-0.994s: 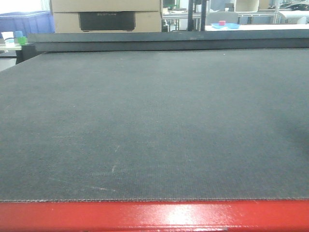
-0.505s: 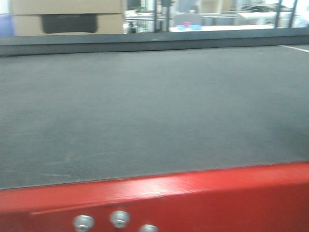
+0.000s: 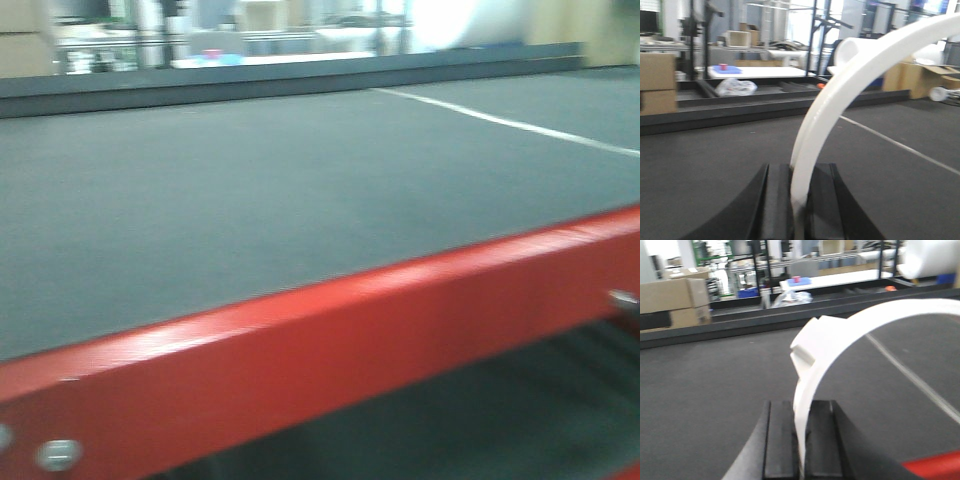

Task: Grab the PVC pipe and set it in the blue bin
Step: 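Drive the base away from the table holding both arcs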

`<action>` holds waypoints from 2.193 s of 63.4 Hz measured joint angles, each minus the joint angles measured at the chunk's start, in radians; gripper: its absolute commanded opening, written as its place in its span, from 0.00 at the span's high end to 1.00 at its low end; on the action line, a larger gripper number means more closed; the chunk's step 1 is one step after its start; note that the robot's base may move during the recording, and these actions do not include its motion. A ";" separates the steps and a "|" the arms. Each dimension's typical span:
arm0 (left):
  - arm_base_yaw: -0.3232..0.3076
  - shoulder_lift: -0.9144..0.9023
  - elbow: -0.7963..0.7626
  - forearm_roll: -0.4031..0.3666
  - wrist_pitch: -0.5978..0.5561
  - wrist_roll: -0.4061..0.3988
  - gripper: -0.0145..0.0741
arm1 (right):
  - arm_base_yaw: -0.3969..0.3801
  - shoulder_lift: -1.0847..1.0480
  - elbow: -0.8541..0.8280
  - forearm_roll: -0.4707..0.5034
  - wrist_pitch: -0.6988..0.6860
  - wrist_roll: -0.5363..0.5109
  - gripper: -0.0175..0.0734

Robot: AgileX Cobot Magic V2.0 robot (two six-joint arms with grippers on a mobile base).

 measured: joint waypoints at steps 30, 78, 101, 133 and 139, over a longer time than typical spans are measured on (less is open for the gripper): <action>0.000 0.000 0.000 0.000 0.000 0.000 0.96 | 0.000 0.000 0.000 -0.002 0.000 0.000 0.99; 0.000 0.000 0.000 0.000 0.000 0.000 0.96 | 0.000 0.000 0.000 -0.002 0.000 0.000 0.99; 0.000 0.000 0.000 0.000 0.000 0.000 0.96 | 0.000 0.000 0.000 -0.002 0.000 0.000 0.99; 0.000 0.000 0.000 0.000 0.000 0.000 0.96 | 0.000 0.000 0.000 -0.002 0.000 0.000 0.99; 0.000 -0.002 0.000 0.000 0.000 0.000 0.96 | 0.000 0.000 0.000 -0.002 0.000 0.000 0.99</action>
